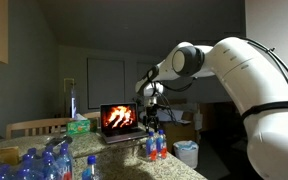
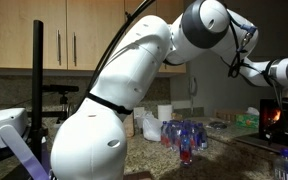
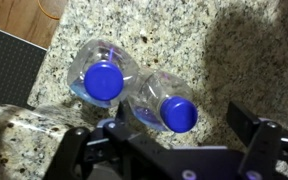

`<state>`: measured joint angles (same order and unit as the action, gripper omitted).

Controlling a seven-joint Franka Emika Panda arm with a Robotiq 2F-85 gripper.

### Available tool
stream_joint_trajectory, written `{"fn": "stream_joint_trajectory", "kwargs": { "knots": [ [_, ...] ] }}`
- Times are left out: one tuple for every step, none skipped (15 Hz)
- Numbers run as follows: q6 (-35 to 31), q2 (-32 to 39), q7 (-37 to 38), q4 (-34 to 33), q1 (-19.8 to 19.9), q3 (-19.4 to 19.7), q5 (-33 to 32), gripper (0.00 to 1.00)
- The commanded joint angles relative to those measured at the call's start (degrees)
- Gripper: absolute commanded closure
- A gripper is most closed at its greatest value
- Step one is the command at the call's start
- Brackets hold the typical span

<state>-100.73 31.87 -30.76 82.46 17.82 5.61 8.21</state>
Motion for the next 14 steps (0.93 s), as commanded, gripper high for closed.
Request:
{"fn": "stream_joint_trajectory", "kwargs": {
  "knots": [
    [0.8, -1.5, 0.9, -1.4, 0.4, -0.4, -1.3, 0.0],
    [0.9, -2.4, 0.7, -1.6, 0.3, -0.4, -1.6, 0.0],
    [1.4, -3.7, 0.2, -1.6, 0.0, -0.4, -2.1, 0.0],
    [1.1, -4.8, 0.2, -1.5, -0.3, -0.4, -2.6, 0.0],
    [0.6, -6.3, 0.6, -0.8, -0.9, -0.5, -3.2, 0.0],
    [0.3, -8.0, 1.5, 0.3, -1.8, -0.7, -3.8, 0.0],
    [-0.1, -9.1, 2.2, 1.1, -2.6, -0.9, -4.4, 0.0],
    [-0.2, -10.6, 3.6, 2.2, -4.1, -1.3, -5.0, 0.0],
    [-1.0, -11.8, 4.8, 3.5, -5.4, -1.7, -5.3, 0.0],
    [-1.6, -13.3, 7.1, 5.2, -7.4, -2.4, -5.5, 0.0],
    [-1.7, -14.1, 9.1, 6.3, -9.1, -3.2, -5.4, 0.0],
    [-2.4, -14.8, 11.4, 7.4, -10.9, -4.0, -5.6, 0.0],
    [-3.1, -15.4, 13.6, 8.5, -12.9, -4.8, -6.0, 0.0],
    [-3.9, -15.6, 16.2, 9.4, -15.0, -5.8, -6.1, 0.0]
  ]
}}
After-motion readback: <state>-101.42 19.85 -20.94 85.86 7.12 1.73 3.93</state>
